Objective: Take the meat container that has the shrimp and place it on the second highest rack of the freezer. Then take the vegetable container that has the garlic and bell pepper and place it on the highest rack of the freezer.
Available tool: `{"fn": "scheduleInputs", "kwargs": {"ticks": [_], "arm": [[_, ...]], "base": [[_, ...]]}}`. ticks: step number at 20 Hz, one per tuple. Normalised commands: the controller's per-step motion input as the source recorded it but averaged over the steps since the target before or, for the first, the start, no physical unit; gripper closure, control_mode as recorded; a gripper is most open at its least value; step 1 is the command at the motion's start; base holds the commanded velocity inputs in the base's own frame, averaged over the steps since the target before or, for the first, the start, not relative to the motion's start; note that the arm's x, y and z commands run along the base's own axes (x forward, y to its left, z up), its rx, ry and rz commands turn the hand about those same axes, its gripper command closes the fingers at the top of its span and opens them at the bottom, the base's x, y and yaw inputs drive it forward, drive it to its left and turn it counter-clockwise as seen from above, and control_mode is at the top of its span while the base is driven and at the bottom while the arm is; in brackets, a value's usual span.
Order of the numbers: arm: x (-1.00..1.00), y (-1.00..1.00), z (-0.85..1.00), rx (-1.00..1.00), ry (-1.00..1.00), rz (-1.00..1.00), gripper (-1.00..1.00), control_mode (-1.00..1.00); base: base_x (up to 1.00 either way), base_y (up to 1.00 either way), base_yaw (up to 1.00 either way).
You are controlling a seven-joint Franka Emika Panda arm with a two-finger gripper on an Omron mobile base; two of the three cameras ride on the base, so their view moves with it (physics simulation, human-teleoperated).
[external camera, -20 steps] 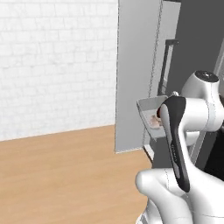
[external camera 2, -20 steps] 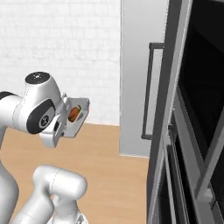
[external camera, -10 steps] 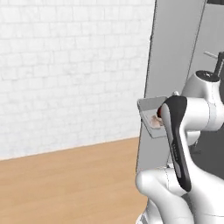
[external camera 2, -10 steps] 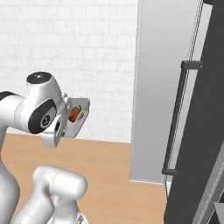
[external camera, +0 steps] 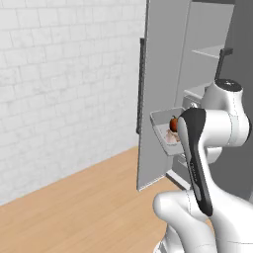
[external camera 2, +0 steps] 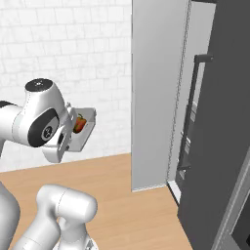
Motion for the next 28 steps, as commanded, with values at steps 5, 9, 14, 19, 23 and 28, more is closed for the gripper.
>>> {"fn": "scheduleInputs", "kwargs": {"ticks": [5,9,14,19,23,28], "arm": [[0.00,0.00,0.00,0.00,0.00,0.00,1.00,1.00],[0.00,0.00,0.00,0.00,0.00,0.00,1.00,1.00],[0.00,0.00,0.00,0.00,0.00,0.00,1.00,1.00],[0.00,0.00,0.00,0.00,0.00,0.00,1.00,1.00],[0.00,0.00,0.00,0.00,0.00,0.00,1.00,1.00],[0.00,0.00,0.00,0.00,0.00,0.00,1.00,1.00]], "base": [[0.04,0.52,-0.82],[0.05,0.65,-0.77],[0.11,0.63,-0.73],[0.38,0.44,-0.51],[0.30,0.62,-0.12],[0.45,0.80,-0.02]]}}
